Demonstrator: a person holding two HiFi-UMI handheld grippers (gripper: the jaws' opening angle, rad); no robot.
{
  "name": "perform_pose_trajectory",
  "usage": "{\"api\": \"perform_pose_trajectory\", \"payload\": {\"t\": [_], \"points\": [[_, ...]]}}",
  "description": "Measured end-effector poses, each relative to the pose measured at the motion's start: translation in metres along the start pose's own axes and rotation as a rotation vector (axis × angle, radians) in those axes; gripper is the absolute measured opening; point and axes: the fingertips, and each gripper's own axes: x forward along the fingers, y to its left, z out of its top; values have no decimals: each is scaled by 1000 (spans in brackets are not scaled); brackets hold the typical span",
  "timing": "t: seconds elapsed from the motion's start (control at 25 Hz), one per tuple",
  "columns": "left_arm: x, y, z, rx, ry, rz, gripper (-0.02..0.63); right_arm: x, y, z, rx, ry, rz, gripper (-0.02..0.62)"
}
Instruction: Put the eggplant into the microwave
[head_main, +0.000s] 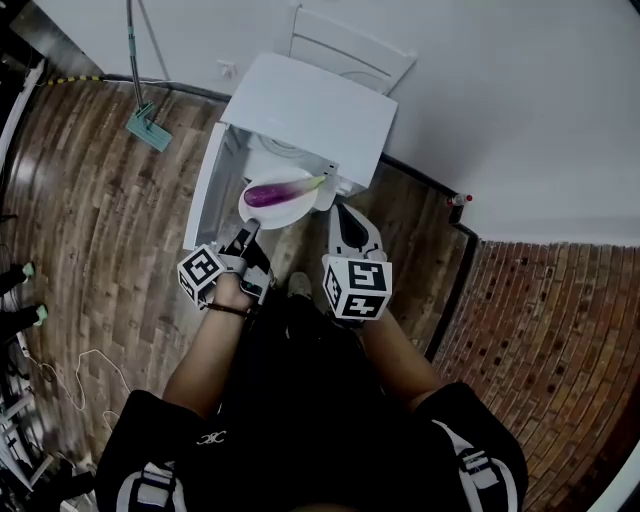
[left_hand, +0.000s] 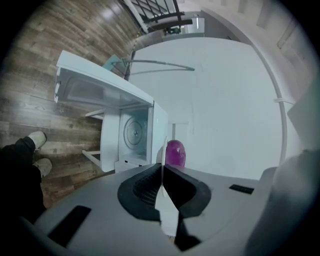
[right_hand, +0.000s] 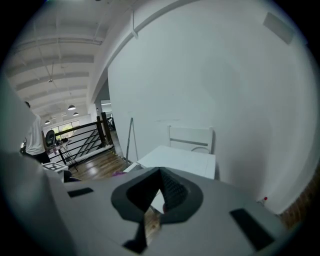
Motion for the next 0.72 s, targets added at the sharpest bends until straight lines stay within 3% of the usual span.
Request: {"api": "perform_pose_trajectory", "payload": {"t": [0.24, 0.48, 0.72], "points": [[32, 41, 8, -36, -75, 11, 12, 39, -9, -33, -25, 4, 50, 6], [73, 91, 39, 1, -111, 9, 12, 86, -4, -80, -23, -29, 107, 6], [133, 138, 67, 29, -117, -51, 12, 146, -12, -130, -18, -116, 144, 6]]}}
